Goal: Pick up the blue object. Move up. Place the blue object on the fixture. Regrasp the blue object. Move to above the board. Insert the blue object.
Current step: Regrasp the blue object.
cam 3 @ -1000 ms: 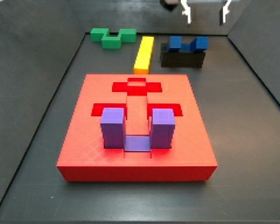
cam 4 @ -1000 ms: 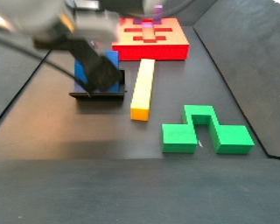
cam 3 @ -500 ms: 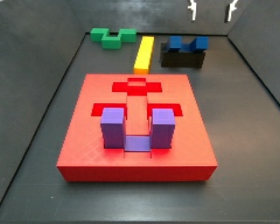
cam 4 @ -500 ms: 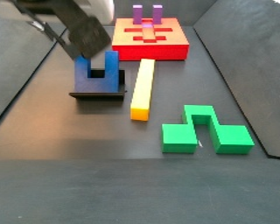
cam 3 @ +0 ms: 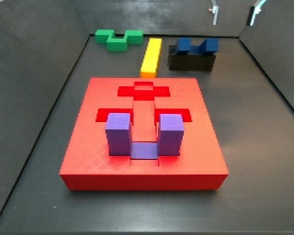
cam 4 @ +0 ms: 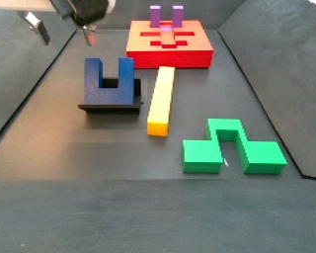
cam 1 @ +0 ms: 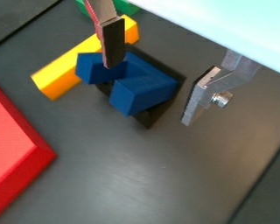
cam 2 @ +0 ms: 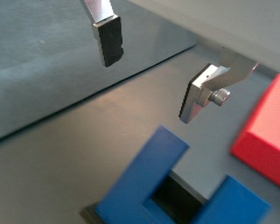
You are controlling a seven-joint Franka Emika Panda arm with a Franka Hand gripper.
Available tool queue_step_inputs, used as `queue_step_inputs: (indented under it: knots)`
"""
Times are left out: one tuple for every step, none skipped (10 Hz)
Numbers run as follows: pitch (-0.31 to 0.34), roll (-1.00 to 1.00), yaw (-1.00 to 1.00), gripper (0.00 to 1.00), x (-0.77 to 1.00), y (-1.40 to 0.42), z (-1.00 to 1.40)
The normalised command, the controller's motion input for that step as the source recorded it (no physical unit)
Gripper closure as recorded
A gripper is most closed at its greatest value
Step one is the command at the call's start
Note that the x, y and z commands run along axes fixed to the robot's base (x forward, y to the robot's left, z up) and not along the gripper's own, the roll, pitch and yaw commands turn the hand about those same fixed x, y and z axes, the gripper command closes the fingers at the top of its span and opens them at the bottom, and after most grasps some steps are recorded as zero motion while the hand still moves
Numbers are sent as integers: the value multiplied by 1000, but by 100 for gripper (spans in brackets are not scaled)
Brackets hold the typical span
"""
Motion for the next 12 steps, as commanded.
queue_step_inputs:
  knots:
    - [-214,1000,263,0,174,-194,0]
    - [-200,1000,269,0,149,-183,0]
    - [-154,1000,237,0,0,-89,0]
    - [-120,1000,177,0,-43,-14,0]
    - [-71,1000,131,0,-166,0,-31]
    - [0,1000,97,0,-334,0,-49]
    - [29,1000,66,0,-354,-60,-97]
    - [29,1000,40,0,-351,-120,-174]
    - [0,1000,57,0,-343,-129,-189]
    - [6,1000,49,0,-323,-77,-134]
    - [6,1000,51,0,-320,-63,-120]
    - [0,1000,83,0,-180,-94,-211]
